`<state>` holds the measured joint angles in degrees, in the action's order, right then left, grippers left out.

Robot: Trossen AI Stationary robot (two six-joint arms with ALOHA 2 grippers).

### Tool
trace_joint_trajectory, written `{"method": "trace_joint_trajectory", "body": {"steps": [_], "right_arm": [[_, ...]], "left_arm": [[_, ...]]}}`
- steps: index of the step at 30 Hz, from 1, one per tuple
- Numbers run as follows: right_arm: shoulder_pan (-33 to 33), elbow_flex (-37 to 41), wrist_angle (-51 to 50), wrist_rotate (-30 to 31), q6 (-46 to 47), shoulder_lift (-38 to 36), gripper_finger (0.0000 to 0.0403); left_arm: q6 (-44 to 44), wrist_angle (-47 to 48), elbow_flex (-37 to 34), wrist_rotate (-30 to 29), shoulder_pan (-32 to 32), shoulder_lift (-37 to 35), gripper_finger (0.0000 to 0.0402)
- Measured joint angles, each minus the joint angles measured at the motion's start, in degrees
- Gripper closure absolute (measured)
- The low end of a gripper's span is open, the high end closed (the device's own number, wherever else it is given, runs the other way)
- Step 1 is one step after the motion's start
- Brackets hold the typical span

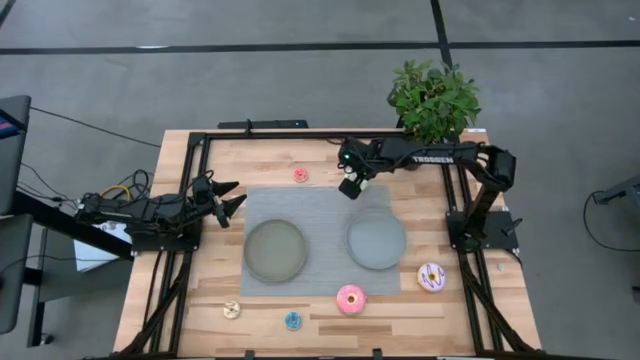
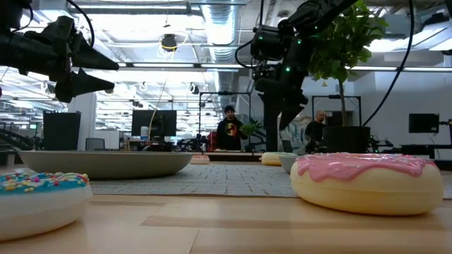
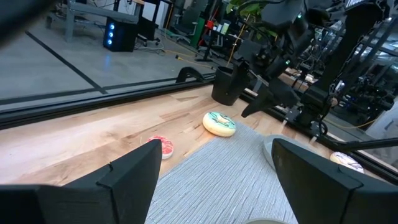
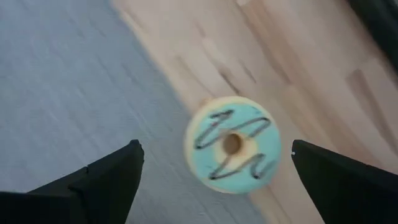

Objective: Pick & Place donuts
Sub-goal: Put the large blue donut on the gray plate

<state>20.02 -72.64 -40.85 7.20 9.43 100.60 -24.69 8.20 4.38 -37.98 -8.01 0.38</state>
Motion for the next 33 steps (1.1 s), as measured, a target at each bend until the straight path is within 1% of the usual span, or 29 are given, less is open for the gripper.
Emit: {"method": "trace_joint_trajectory", "body": {"steps": [4,11,17,23,28,33], "right_arm": [[0.1,0.0,-1.3,1.7,0.0,0.0,0.0012],[-0.9,0.0,-2.3,0.4,0.0,-0.2,0.0007],[-1.8,0.0,-2.1,0.4,-4.8,-0.2,0.0005],[-2.0,0.0,-2.0,0.5,-4.9,-0.2,0.0004],[-2.0,0.0,-2.0,3.2,-4.9,-0.2,0.0006],[-1.9,0.0,-2.1,3.3,-4.9,-0.2,0.0004]], "left_arm": [[-0.1,-0.1,0.0,0.0,0.0,0.0,0.0104],[-2.3,-0.1,0.0,0.1,0.0,0.0,0.0104],[-2.6,-0.1,0.0,0.1,0.0,0.0,0.0104],[-2.6,-0.1,0.0,0.1,0.0,0.0,0.0104],[-2.6,-0.1,0.0,0.1,0.0,0.0,0.0104],[-2.6,-0.1,0.0,0.1,0.0,0.0,0.0104]]}}
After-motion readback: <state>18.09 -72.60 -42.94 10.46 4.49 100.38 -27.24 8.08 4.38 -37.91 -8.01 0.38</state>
